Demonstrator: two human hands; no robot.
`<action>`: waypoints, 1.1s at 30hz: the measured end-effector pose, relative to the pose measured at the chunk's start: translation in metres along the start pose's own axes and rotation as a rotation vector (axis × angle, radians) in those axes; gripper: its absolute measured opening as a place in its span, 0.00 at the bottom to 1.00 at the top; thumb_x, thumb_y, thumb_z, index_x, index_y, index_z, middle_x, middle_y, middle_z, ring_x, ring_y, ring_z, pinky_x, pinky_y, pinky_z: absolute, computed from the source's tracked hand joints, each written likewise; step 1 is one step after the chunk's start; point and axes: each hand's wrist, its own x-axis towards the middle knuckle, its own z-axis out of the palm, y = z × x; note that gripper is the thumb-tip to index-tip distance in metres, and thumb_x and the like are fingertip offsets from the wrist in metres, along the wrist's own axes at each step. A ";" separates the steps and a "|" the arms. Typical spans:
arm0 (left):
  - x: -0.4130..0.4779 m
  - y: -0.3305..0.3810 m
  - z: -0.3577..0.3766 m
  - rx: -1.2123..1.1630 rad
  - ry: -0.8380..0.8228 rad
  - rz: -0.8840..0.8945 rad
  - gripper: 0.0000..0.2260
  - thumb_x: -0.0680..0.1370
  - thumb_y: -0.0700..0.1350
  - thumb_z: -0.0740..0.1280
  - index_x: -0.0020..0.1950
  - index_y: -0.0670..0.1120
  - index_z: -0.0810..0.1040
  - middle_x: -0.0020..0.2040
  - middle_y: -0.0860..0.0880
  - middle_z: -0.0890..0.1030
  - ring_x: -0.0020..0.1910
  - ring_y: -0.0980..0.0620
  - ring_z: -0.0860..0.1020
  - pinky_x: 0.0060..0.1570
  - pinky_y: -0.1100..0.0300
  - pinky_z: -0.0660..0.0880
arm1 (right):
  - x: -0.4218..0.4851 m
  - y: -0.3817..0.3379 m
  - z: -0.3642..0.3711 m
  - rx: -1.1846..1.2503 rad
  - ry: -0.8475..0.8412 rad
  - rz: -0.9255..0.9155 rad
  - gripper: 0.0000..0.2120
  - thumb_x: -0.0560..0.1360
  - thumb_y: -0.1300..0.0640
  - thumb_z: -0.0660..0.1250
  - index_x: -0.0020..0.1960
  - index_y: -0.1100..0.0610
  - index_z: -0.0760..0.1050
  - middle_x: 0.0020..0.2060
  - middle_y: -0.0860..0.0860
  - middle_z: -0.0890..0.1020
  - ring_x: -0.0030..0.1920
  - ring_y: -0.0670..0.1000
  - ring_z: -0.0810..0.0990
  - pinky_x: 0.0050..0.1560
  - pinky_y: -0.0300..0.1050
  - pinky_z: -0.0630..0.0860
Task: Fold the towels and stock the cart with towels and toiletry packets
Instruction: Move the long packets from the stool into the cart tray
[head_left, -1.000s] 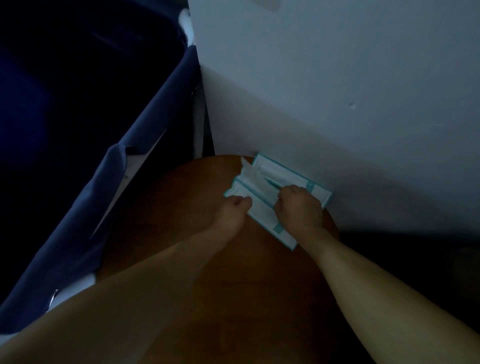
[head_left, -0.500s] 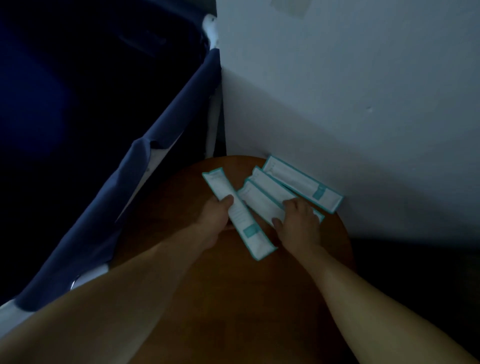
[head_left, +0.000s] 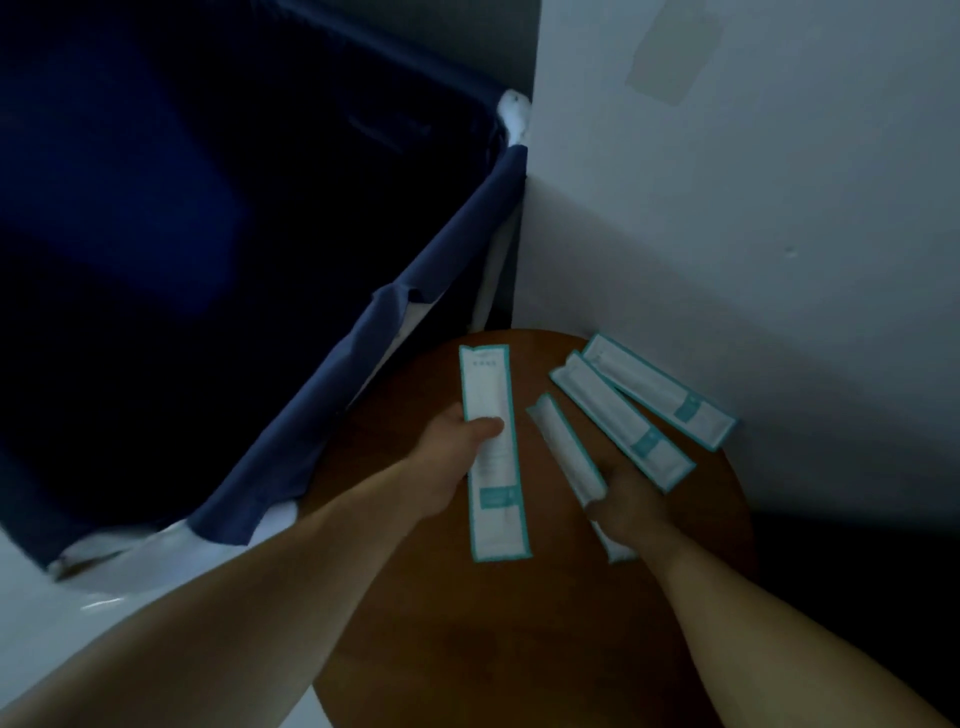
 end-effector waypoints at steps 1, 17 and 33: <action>-0.005 0.000 -0.005 0.027 0.010 0.001 0.09 0.79 0.38 0.68 0.58 0.45 0.77 0.49 0.45 0.83 0.45 0.46 0.82 0.46 0.52 0.79 | -0.004 -0.005 0.000 0.102 -0.030 -0.010 0.27 0.67 0.62 0.77 0.65 0.57 0.78 0.58 0.56 0.82 0.57 0.55 0.80 0.56 0.42 0.74; -0.158 0.090 -0.015 0.157 -0.211 0.390 0.09 0.78 0.39 0.70 0.58 0.41 0.79 0.51 0.41 0.84 0.49 0.39 0.83 0.52 0.43 0.81 | -0.214 -0.116 -0.095 1.198 0.227 -0.203 0.15 0.74 0.73 0.68 0.56 0.59 0.72 0.44 0.55 0.86 0.40 0.54 0.84 0.45 0.52 0.82; -0.400 0.106 0.120 0.362 -0.619 0.767 0.04 0.75 0.39 0.72 0.49 0.42 0.80 0.50 0.40 0.85 0.48 0.41 0.83 0.56 0.41 0.79 | -0.477 -0.029 -0.182 1.290 0.982 -0.202 0.05 0.76 0.55 0.73 0.45 0.56 0.79 0.35 0.52 0.86 0.34 0.52 0.85 0.35 0.47 0.80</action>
